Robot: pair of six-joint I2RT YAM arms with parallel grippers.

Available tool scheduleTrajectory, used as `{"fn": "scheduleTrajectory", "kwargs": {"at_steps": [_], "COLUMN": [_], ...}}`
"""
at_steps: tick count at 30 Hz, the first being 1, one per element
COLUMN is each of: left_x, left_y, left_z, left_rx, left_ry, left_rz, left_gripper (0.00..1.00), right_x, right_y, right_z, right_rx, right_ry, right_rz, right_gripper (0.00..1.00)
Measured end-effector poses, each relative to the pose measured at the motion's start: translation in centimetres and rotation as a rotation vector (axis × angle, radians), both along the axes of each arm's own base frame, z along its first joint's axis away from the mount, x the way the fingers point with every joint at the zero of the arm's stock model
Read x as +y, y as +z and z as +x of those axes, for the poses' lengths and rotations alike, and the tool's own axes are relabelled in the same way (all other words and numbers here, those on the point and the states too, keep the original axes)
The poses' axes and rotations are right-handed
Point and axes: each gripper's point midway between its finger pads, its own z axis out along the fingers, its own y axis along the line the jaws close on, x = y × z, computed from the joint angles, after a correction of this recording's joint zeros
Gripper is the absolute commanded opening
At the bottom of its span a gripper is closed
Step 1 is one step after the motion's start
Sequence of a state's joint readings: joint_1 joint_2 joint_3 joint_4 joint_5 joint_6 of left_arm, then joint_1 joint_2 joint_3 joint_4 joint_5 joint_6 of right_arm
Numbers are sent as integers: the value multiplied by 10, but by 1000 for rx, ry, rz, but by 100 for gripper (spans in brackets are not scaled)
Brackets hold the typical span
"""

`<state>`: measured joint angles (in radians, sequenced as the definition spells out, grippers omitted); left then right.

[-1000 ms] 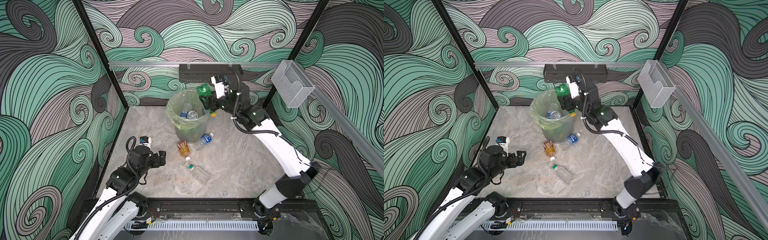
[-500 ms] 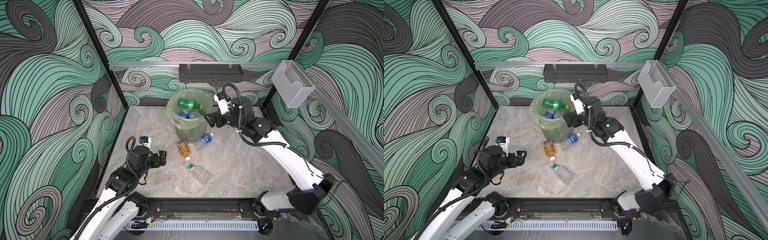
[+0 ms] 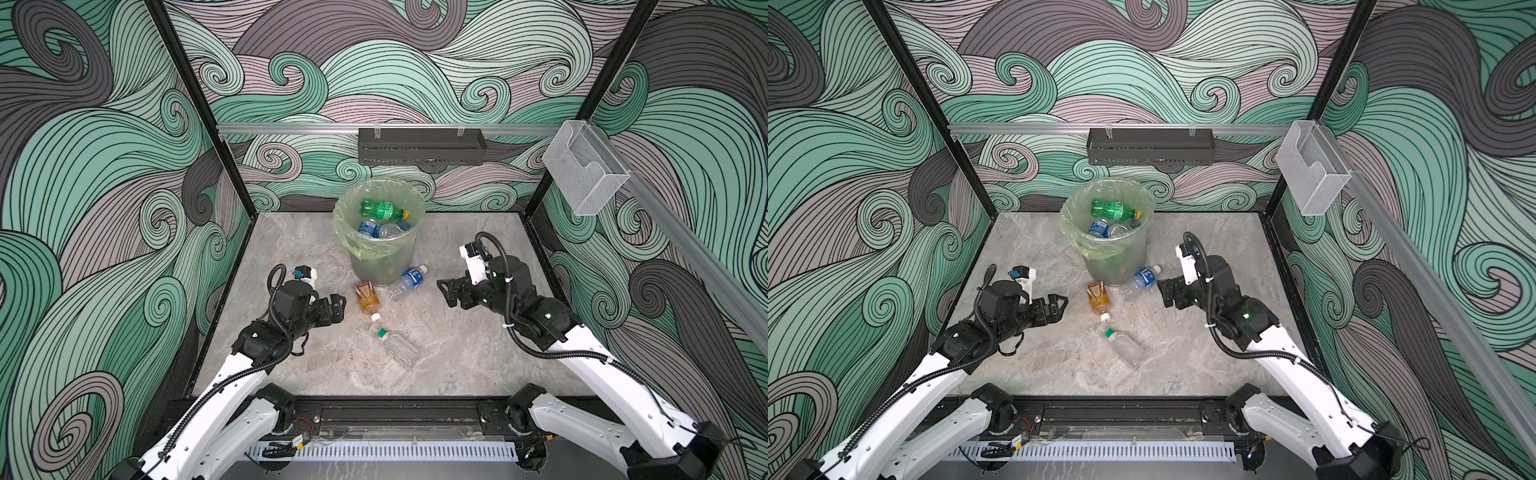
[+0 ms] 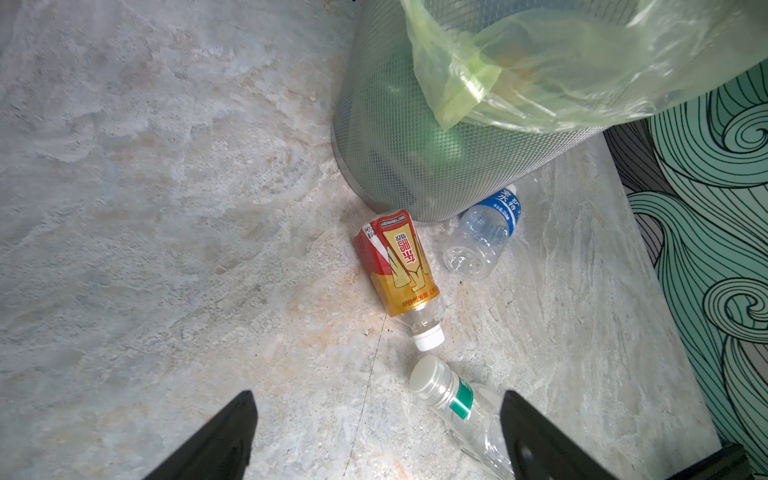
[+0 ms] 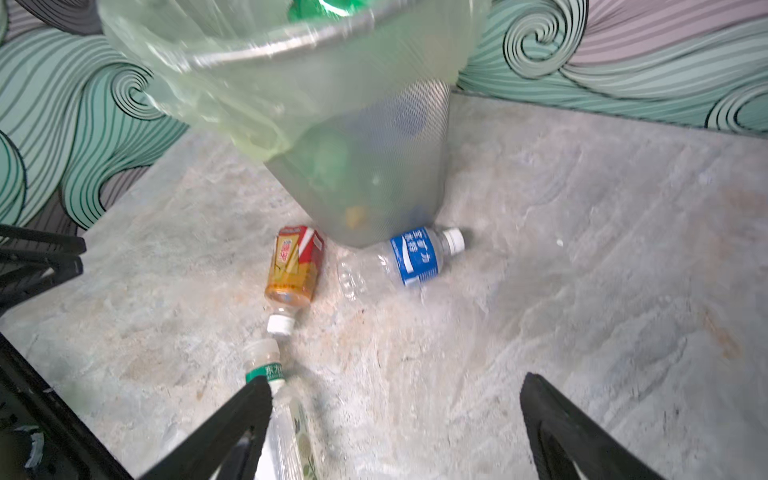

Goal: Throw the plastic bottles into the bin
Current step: 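Withdraw the right gripper from the bin toward the remaining bottles, then reach the left gripper to the red-and-gold can and close on it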

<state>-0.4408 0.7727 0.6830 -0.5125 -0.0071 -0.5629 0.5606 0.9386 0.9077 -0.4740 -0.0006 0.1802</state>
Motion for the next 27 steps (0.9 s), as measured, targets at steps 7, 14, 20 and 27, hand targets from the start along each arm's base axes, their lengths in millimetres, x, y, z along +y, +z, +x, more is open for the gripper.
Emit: {"fn": "scheduleTrajectory", "kwargs": {"at_steps": [7,14,20,27], "left_x": [-14,-27,-50,-75], "left_y": [-42,-72,-76,-94], "left_z": [8,19,37,47], "left_rx": [140,241,246,288], "left_ry": [-9,-29,-68,-107], "left_rz": [-9,-2,-36,-43], "left_gripper": [90,91,93,93], "right_x": [-13,-17,-18,-15], "right_y": [-21,-25,-36,-44], "right_z": [-17,-24,-25,-21], "right_rx": [33,42,69,94], "right_ry": [-32,-55,-69,-72], "right_rz": [23,58,62,52], "right_gripper": [94,94,94,94]}}
